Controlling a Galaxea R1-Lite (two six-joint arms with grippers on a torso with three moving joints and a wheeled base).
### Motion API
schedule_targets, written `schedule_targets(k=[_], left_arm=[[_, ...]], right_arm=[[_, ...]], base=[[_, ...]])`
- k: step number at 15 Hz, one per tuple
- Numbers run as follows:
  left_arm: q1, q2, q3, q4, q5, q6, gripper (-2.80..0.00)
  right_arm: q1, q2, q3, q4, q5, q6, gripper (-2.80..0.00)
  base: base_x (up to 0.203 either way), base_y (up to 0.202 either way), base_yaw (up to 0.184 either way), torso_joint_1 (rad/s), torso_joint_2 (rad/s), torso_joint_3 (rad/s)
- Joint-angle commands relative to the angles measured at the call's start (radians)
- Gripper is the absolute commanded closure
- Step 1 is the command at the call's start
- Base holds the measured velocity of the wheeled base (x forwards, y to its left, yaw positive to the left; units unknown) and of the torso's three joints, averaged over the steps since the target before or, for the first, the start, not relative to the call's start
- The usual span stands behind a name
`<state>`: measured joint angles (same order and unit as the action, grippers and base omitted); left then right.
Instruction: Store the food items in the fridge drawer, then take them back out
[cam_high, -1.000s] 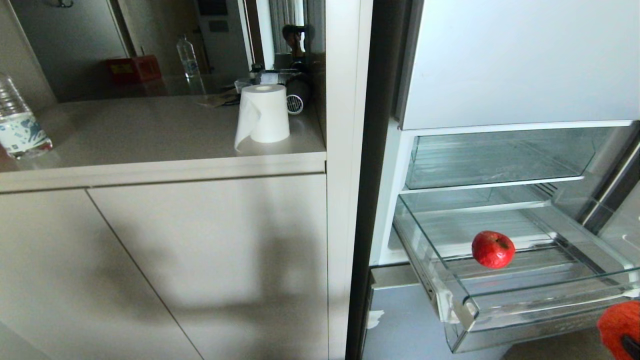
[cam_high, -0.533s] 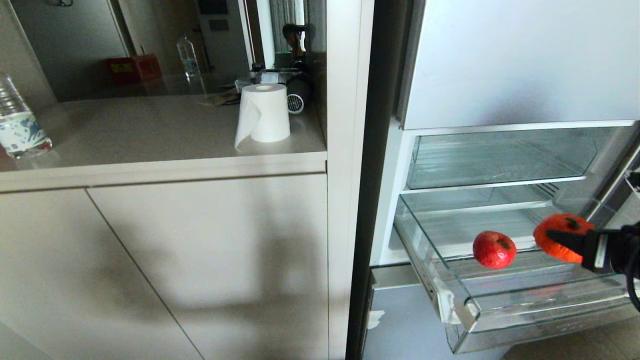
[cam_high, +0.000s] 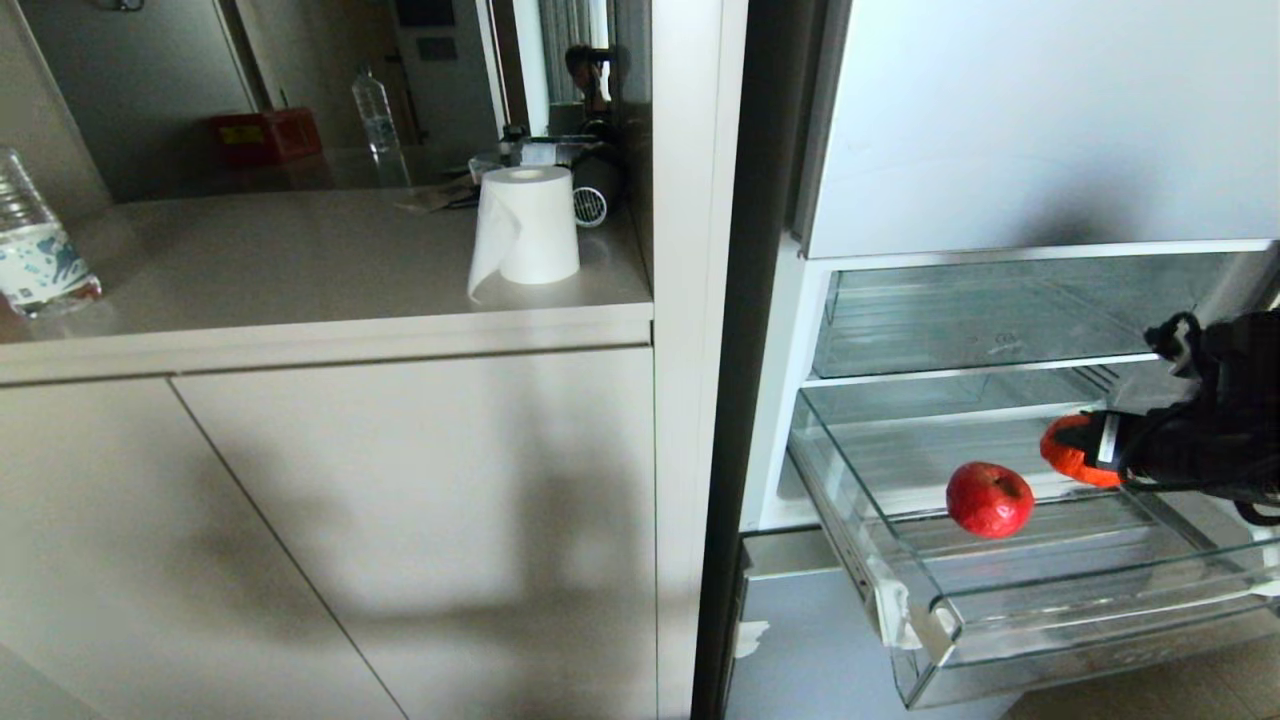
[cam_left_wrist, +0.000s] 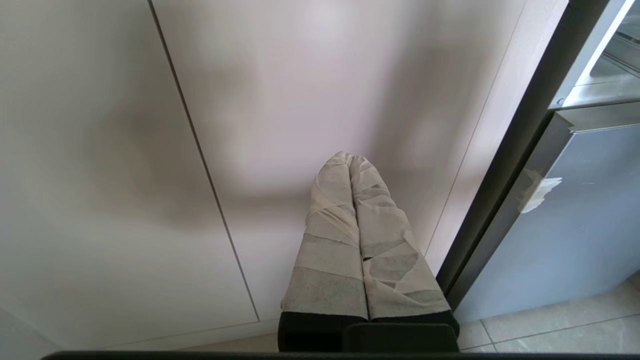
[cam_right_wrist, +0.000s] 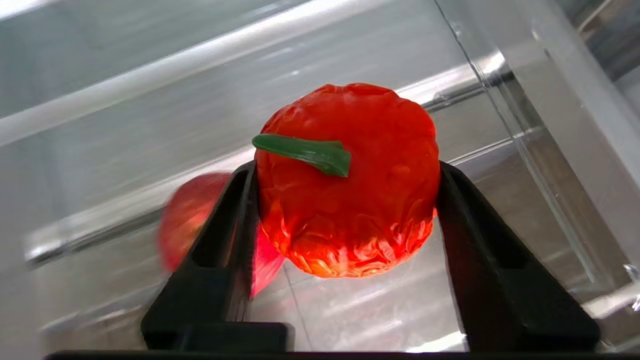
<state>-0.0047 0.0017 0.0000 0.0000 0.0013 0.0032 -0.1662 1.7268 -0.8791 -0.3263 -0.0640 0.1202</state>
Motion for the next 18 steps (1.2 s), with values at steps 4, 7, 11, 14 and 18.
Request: schedule_targets(k=[4, 7, 11, 14, 18], left_arm=[[0.000, 0.001, 0.000, 0.000, 0.000, 0.000, 0.00], [0.000, 0.000, -0.001, 0.000, 0.000, 0.000, 0.00], [0.000, 0.000, 0.000, 0.000, 0.000, 0.000, 0.00], [0.000, 0.001, 0.000, 0.000, 0.000, 0.000, 0.00], [0.000, 0.001, 0.000, 0.000, 0.000, 0.000, 0.00]], right_arm=[[-0.027, 0.051, 0.000, -0.043, 0.001, 0.009, -2.80], [-0.027, -0.043, 0.006, -0.036, 0.002, 0.031, -2.80], [-0.032, -0.319, 0.081, -0.011, 0.006, 0.028, 0.00], [-0.033, -0.652, 0.201, 0.081, 0.022, 0.004, 0.00], [-0.015, -1.091, 0.422, 0.366, 0.030, -0.049, 0.00]], base=[[0.000, 0.000, 0.000, 0.000, 0.00, 0.000], [0.000, 0.000, 0.000, 0.000, 0.00, 0.000], [0.000, 0.000, 0.000, 0.000, 0.00, 0.000], [0.000, 0.000, 0.000, 0.000, 0.00, 0.000], [0.000, 0.000, 0.000, 0.000, 0.00, 0.000]])
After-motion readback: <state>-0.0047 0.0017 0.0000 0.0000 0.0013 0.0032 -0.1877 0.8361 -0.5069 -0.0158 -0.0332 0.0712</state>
